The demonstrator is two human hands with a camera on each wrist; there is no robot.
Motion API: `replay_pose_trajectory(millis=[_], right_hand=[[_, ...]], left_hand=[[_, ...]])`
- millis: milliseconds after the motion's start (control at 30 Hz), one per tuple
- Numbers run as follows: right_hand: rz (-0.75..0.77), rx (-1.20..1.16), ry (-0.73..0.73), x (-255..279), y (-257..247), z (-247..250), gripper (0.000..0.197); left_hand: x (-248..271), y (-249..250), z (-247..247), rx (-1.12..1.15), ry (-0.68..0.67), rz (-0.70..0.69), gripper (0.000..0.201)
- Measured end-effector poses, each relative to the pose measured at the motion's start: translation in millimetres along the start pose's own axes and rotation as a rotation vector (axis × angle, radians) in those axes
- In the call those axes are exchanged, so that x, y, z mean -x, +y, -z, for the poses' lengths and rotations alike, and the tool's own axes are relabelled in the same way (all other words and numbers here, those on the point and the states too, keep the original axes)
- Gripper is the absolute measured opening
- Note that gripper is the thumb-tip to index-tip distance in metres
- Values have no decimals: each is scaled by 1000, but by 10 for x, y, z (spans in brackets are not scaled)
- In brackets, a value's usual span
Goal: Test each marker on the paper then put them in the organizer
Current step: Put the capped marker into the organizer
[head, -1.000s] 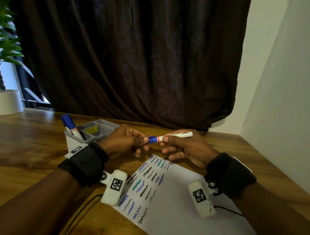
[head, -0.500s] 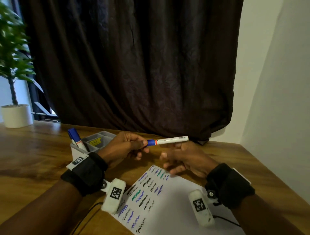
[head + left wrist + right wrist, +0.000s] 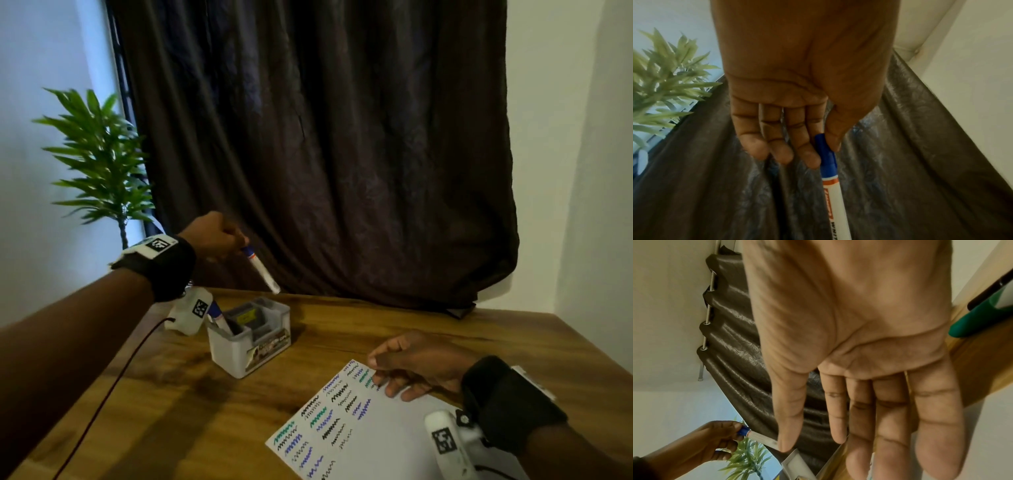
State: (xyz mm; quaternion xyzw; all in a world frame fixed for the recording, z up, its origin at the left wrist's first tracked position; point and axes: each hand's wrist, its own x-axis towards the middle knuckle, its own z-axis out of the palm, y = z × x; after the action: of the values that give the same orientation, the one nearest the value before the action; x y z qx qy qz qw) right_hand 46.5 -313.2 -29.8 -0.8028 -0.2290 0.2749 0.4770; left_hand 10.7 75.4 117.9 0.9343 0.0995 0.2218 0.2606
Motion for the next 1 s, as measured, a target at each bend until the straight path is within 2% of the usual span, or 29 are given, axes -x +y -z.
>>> replay_pose_trajectory(millis=[167, 433, 567, 700, 800, 867, 933, 1000], right_hand=[[-10, 7, 1, -3, -11, -5, 35], [-5, 1, 1, -32, 10, 9, 35], [-5, -7, -7, -50, 31, 20, 38], [-14, -20, -9, -60, 33, 34, 38], [-18, -22, 3, -59, 46, 51, 37], [-11, -39, 19, -66, 57, 70, 34], [-3, -54, 41, -56, 56, 99, 35], [5, -61, 74, -23, 27, 134, 39]], left_hand=[[-88, 59, -144, -223, -71, 63, 17], [-192, 68, -530, -453, -260, 111, 19], [-199, -22, -644, -516, -255, 107, 11], [-123, 43, -593, -600, -227, 73, 27], [0, 234, -473, -421, -111, -57, 28], [169, 367, -487, -141, -57, -170, 30], [411, 483, -637, 202, -143, -233, 25], [607, 499, -911, 455, -285, -225, 20]])
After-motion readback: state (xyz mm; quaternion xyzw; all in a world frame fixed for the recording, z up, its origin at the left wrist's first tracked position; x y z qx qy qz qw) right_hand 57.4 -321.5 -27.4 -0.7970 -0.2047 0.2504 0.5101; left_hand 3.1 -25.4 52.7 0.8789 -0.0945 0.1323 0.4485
